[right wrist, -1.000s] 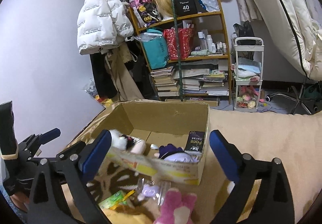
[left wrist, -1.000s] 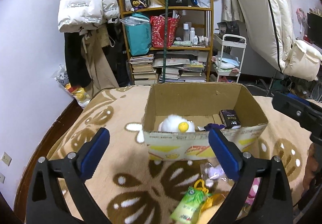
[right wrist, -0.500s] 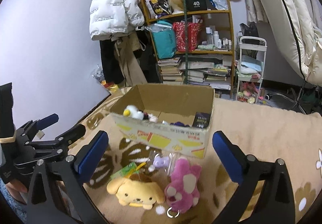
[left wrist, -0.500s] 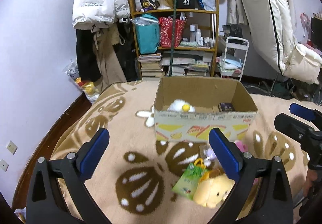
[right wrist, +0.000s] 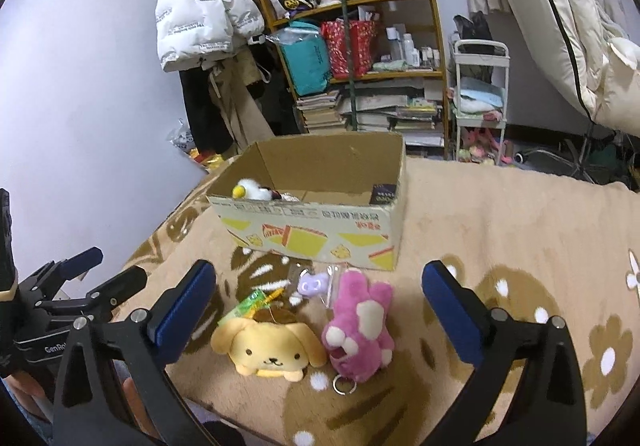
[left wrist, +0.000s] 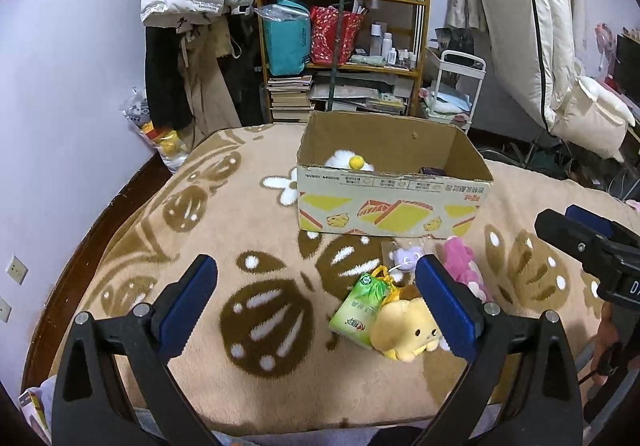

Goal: Organize soft objects
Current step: 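Move both open tools back toward the yellow dog and pink bear plush, then grasp yellow dog plush with left tool while right tool grasps pink bear plush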

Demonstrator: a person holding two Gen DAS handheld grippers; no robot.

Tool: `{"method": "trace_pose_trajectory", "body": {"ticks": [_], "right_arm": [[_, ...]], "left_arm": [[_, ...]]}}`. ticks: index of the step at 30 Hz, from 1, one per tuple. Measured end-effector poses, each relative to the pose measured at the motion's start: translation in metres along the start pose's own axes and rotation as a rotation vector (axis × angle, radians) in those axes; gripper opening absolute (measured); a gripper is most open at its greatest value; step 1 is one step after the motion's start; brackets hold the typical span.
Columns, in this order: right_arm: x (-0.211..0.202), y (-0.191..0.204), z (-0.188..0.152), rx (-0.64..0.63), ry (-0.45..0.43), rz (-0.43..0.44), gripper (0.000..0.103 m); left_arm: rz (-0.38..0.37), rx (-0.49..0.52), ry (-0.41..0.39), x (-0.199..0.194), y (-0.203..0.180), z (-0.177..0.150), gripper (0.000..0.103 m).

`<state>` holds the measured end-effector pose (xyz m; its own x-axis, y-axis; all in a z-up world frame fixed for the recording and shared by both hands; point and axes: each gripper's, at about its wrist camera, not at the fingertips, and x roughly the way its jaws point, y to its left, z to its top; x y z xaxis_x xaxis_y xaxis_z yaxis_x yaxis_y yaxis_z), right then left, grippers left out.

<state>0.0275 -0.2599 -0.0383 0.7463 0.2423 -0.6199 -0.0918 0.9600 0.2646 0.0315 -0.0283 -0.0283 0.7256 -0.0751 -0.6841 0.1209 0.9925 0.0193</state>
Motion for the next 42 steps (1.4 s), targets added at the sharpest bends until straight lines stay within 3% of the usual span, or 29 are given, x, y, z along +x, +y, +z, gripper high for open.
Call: {"method": "trace_pose_trajectory", "body": {"ticks": [18, 30, 42], "right_arm": [[0.034, -0.009, -0.002, 0.026, 0.093, -0.068, 0.103], [0.064, -0.023, -0.006, 0.083, 0.165, -0.097, 0.103], [0.096, -0.042, -0.016, 0.151, 0.29, -0.162, 0.103]], "left_arm": [[-0.004, 0.015, 0.085, 0.041, -0.008, -0.002, 0.098], [-0.056, -0.01, 0.16, 0.071, -0.013, -0.001, 0.098], [-0.066, 0.098, 0.2, 0.082, -0.041, -0.013, 0.098]]}}
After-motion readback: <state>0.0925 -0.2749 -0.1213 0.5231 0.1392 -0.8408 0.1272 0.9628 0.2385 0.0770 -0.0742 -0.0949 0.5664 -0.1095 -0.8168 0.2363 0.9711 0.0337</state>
